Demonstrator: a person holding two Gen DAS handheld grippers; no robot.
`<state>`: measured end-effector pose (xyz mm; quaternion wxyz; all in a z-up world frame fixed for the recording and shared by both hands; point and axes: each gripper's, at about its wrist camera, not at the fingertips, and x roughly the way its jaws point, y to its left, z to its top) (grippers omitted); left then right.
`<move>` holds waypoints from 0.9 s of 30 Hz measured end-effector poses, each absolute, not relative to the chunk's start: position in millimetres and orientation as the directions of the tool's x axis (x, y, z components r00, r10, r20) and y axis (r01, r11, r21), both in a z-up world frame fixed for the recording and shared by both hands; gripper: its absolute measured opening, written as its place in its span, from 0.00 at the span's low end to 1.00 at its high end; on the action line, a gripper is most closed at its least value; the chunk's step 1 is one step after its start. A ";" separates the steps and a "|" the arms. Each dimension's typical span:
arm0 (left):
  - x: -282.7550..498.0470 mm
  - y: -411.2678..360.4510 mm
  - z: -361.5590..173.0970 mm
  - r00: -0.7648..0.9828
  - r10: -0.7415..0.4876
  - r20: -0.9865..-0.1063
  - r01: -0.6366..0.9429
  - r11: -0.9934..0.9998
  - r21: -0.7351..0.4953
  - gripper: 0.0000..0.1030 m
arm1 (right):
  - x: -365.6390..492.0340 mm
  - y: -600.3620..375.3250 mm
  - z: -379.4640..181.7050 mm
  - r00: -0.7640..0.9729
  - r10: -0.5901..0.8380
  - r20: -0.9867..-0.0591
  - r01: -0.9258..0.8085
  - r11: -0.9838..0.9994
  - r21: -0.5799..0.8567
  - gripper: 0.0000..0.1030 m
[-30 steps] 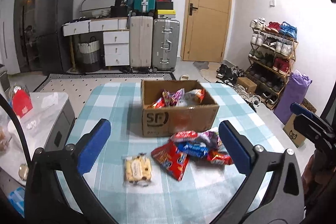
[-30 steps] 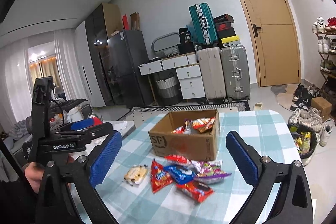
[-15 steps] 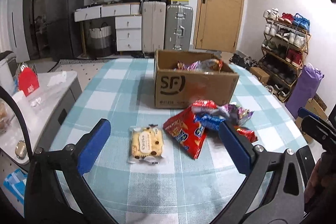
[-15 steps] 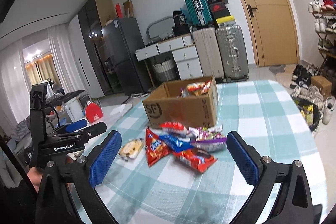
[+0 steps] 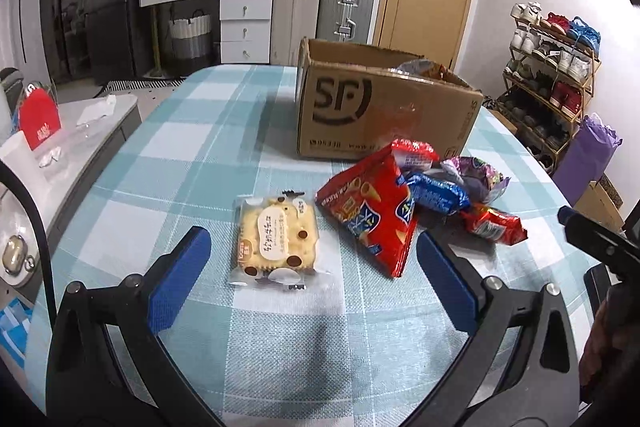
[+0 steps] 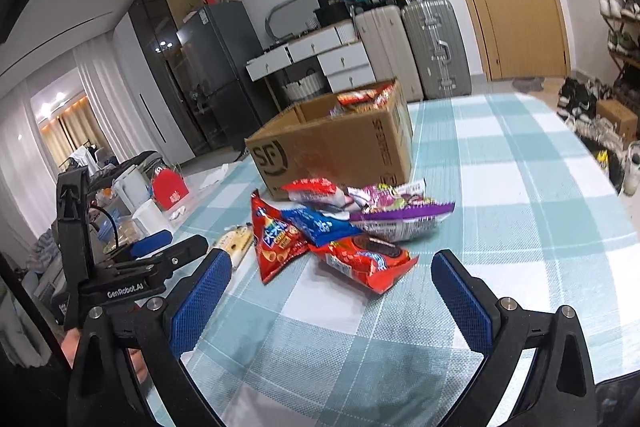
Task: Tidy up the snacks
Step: 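Move both open tools back toward the snacks on the table, then grasp the red Oreo pack with the right tool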
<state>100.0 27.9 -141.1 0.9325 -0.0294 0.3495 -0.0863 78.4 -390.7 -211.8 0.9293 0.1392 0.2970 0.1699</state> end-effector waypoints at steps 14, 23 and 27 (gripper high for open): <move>117.9 32.0 -161.8 0.701 -0.219 -0.679 0.144 0.976 -0.166 1.00 | 128.2 -393.2 -248.4 0.685 0.432 -0.587 -0.184 0.882 0.435 0.99; 129.3 38.3 -172.1 0.663 -0.249 -0.706 0.127 0.967 -0.222 1.00 | 154.8 -385.4 -261.4 0.652 0.417 -0.633 -0.132 0.885 0.447 0.99; 130.8 37.9 -173.3 0.662 -0.252 -0.706 0.129 0.966 -0.224 1.00 | 161.6 -379.4 -261.9 0.644 0.416 -0.642 -0.142 0.890 0.433 0.99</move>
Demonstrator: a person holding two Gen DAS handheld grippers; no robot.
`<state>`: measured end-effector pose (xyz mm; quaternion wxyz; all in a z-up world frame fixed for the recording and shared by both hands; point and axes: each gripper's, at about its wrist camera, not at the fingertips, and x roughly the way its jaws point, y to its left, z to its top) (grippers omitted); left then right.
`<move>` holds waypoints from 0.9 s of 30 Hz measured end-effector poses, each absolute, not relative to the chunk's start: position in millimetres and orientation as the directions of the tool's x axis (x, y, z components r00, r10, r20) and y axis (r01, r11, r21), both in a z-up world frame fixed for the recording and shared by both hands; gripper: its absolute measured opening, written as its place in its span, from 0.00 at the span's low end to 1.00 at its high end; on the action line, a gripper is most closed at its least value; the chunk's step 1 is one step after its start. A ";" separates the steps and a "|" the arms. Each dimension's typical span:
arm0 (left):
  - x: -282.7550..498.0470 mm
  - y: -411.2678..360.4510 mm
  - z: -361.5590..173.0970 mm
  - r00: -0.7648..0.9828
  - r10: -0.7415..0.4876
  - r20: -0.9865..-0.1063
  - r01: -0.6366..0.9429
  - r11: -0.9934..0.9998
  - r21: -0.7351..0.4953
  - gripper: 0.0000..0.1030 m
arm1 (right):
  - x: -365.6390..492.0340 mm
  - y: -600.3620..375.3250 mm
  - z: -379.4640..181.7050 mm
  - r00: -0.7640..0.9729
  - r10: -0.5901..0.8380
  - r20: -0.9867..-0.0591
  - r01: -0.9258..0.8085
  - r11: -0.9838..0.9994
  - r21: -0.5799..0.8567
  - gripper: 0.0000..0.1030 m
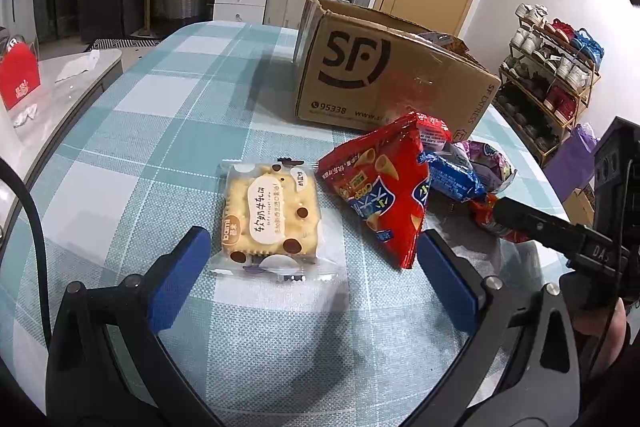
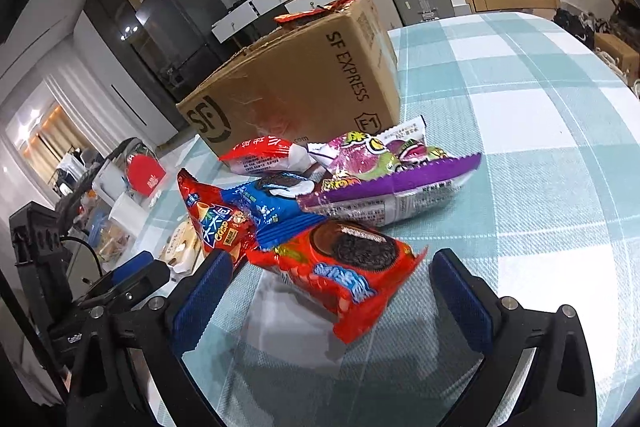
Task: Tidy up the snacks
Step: 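Grasp the red Oreo pack with the right tool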
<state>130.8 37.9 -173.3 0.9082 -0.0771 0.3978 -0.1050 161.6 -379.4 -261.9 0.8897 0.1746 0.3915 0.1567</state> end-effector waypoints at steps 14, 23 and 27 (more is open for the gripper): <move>130.3 38.7 -175.9 0.661 -0.251 -0.707 0.120 0.966 -0.231 1.00 | 163.3 -368.0 -262.0 0.638 0.382 -0.668 -0.146 0.913 0.382 0.79; 128.3 44.0 -177.8 0.669 -0.250 -0.700 0.102 0.964 -0.246 1.00 | 153.7 -369.7 -263.0 0.629 0.402 -0.665 -0.156 0.903 0.399 0.59; 127.7 45.4 -178.0 0.671 -0.249 -0.698 0.097 0.963 -0.251 1.00 | 144.8 -374.8 -264.3 0.627 0.412 -0.661 -0.158 0.899 0.409 0.55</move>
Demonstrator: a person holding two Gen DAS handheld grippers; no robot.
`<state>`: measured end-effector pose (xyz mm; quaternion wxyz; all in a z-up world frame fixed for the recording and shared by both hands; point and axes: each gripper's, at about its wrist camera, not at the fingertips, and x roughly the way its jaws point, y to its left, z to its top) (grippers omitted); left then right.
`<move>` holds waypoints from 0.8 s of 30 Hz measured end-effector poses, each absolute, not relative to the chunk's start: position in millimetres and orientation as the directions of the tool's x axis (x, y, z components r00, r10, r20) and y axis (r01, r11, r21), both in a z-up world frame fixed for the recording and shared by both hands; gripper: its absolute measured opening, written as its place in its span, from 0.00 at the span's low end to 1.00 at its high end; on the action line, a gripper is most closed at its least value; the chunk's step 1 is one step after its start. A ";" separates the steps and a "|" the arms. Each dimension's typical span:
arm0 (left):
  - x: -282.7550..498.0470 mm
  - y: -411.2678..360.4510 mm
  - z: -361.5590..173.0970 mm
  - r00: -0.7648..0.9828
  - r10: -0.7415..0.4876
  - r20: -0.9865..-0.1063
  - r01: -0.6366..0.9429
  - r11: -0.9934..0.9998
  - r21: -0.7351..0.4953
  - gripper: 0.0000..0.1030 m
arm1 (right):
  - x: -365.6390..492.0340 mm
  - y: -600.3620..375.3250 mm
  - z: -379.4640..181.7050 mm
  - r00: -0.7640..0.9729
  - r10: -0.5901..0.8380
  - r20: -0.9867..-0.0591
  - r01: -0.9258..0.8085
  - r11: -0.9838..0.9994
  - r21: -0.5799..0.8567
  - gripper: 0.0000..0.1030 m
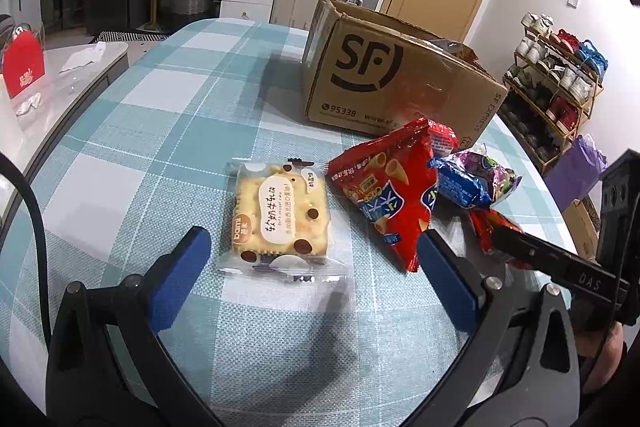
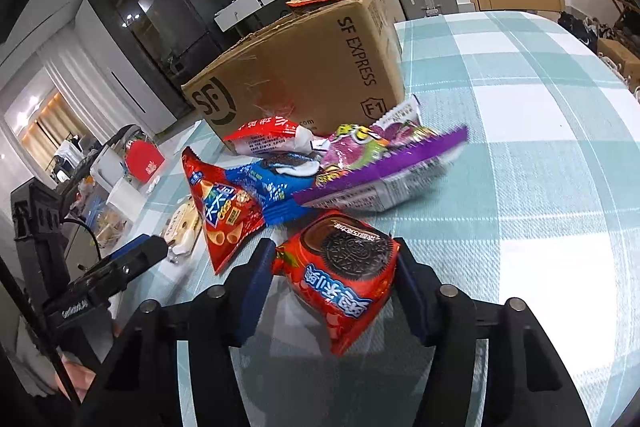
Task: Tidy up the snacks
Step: 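Grasp the red Oreo pack with the right tool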
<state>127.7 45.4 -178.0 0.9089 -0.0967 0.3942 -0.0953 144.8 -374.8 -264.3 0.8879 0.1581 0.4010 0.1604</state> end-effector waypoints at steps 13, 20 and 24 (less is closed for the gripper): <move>130.3 54.4 -182.7 0.661 -0.253 -0.707 0.052 0.955 -0.293 1.00 | 123.1 -389.1 -260.5 0.657 0.468 -0.591 -0.183 0.860 0.477 0.53; 133.0 52.5 -185.9 0.644 -0.226 -0.731 0.026 0.961 -0.274 1.00 | 122.9 -390.2 -249.1 0.681 0.448 -0.580 -0.230 0.882 0.412 0.53; 136.0 48.1 -188.9 0.626 -0.208 -0.751 0.025 0.969 -0.247 1.00 | 121.0 -385.5 -240.8 0.696 0.451 -0.559 -0.280 0.887 0.366 0.53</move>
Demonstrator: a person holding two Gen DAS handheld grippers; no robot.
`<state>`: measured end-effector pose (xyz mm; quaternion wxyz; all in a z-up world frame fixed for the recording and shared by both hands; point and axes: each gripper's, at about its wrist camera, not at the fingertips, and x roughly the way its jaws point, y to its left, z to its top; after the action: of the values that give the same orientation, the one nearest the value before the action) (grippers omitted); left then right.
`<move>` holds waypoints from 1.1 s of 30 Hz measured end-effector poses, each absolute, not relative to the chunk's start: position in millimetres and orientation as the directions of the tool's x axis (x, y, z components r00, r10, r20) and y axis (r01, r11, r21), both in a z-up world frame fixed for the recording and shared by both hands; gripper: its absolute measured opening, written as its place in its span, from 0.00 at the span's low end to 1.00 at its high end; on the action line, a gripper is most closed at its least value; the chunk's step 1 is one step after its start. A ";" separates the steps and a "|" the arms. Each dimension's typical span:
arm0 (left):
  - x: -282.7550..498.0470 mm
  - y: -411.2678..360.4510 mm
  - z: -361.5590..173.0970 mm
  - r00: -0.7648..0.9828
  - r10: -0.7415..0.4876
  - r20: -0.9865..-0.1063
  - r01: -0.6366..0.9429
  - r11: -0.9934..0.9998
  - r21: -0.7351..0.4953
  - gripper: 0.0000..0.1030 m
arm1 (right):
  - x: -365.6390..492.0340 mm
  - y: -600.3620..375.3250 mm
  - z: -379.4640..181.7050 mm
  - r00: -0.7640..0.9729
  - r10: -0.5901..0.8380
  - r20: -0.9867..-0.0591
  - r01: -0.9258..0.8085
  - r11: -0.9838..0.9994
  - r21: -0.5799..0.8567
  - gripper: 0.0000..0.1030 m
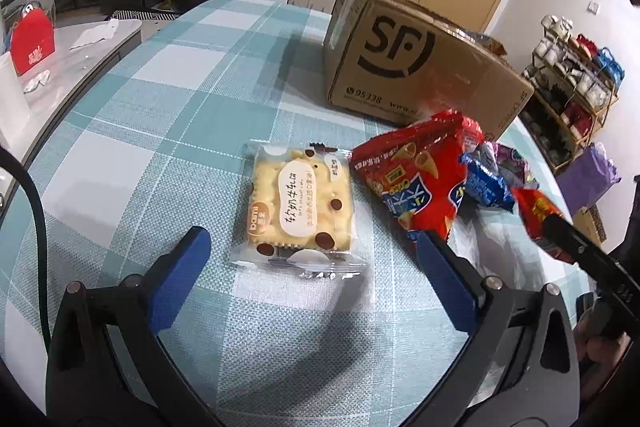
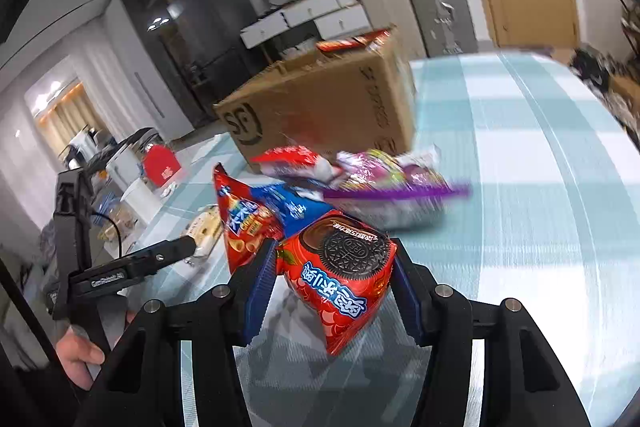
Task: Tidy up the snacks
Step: 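Grasp the red Oreo pack with the right tool, then grasp the cream cracker pack with the left tool while the right tool holds the Oreo pack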
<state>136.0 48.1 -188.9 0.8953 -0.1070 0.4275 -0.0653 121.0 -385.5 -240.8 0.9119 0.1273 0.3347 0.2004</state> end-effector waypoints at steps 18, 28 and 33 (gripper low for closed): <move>153.4 48.3 -193.0 0.592 -0.116 -0.798 -0.001 0.989 -0.145 1.00 | 107.8 -383.6 -229.6 0.709 0.519 -0.477 -0.360 0.849 0.387 0.54; 180.5 38.0 -199.6 0.549 -0.008 -0.836 -0.014 1.000 -0.019 1.00 | 104.1 -382.9 -228.6 0.719 0.514 -0.468 -0.366 0.852 0.374 0.54; 184.9 35.2 -200.2 0.543 0.004 -0.840 -0.022 1.000 -0.009 1.00 | 104.1 -383.6 -227.8 0.724 0.510 -0.465 -0.364 0.854 0.371 0.54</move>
<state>184.9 35.2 -200.2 0.8782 -0.0090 0.4781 0.0074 104.1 -383.6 -227.8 0.9196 0.1278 0.2856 0.2377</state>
